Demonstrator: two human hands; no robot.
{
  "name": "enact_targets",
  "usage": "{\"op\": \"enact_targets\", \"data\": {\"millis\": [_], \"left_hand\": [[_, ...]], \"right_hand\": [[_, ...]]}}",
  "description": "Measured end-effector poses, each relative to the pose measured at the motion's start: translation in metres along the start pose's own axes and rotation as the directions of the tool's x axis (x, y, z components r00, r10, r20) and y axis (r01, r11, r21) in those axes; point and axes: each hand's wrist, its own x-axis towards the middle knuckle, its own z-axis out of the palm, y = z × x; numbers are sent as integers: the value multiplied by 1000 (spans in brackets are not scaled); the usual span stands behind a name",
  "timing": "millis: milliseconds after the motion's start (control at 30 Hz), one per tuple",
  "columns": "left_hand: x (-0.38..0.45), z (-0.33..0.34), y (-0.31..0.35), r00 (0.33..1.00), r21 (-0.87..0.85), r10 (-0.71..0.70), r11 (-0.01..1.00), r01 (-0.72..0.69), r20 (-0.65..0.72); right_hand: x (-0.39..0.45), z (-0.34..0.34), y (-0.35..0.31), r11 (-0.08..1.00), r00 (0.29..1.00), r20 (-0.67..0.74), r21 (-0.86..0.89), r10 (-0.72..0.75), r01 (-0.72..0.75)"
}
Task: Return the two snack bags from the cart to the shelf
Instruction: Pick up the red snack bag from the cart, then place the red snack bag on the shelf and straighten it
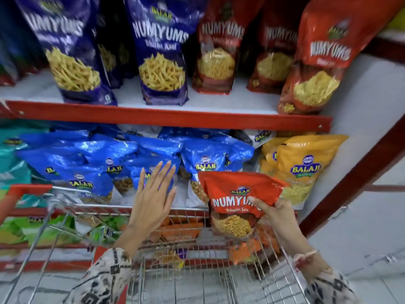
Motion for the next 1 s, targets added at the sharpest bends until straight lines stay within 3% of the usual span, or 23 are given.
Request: {"op": "enact_targets", "data": {"millis": [200, 500, 700, 1000], "left_hand": [[61, -45, -12, 986, 28, 33, 999, -28, -161], [126, -66, -35, 988, 96, 15, 995, 0, -154], [142, -60, -62, 996, 122, -35, 992, 44, -81], [149, -49, -84, 995, 137, -26, 990, 40, -99]], "right_hand": [[-5, 3, -130, 962, 972, 12, 146, -234, 230], [28, 25, -282, 886, 926, -31, 280, -376, 369], [82, 48, -316, 858, 924, -31, 360, -381, 365], [159, 81, -297, 894, 959, -137, 350, -248, 281]]}}
